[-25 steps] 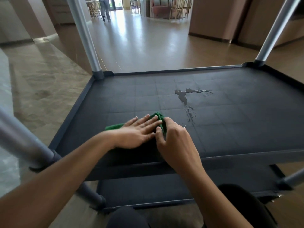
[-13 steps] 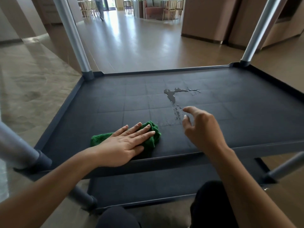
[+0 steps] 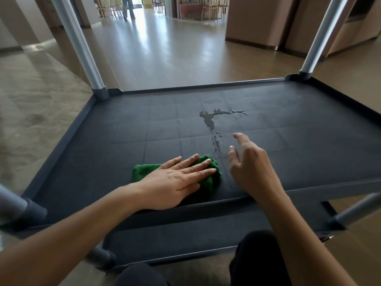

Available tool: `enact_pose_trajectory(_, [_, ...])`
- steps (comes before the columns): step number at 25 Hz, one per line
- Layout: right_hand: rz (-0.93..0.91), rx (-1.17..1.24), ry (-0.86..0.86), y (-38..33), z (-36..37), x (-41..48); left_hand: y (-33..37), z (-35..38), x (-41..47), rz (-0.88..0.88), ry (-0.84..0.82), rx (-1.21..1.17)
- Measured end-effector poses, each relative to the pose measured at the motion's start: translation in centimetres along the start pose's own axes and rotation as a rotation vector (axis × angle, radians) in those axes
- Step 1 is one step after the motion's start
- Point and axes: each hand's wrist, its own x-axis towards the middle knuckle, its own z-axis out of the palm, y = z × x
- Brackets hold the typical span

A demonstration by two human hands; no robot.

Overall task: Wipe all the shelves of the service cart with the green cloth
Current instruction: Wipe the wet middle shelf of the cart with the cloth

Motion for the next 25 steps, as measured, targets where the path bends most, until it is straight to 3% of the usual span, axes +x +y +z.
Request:
enact_pose_trajectory(3, [0.034,0.059,0.044,0.3,0.1,0.3,1.9,0.2,3.5,0.114,0.010,0.025])
enact_pose_trajectory(6, [0.070,0.091,0.067,0.7,0.3,0.5,2.2,0.4,6.2,0.107,0.026,0.062])
enact_pose_trajectory(16, [0.091,-0.022,0.009,0.3,0.4,0.3,-1.9,-1.5,11.6,-0.203,0.053,0.056])
enact_pose_trajectory(25, [0.097,-0.045,-0.019,-0.9,0.7,-0.3,-10.7,-1.8,3.7,-0.545,0.131,0.035])
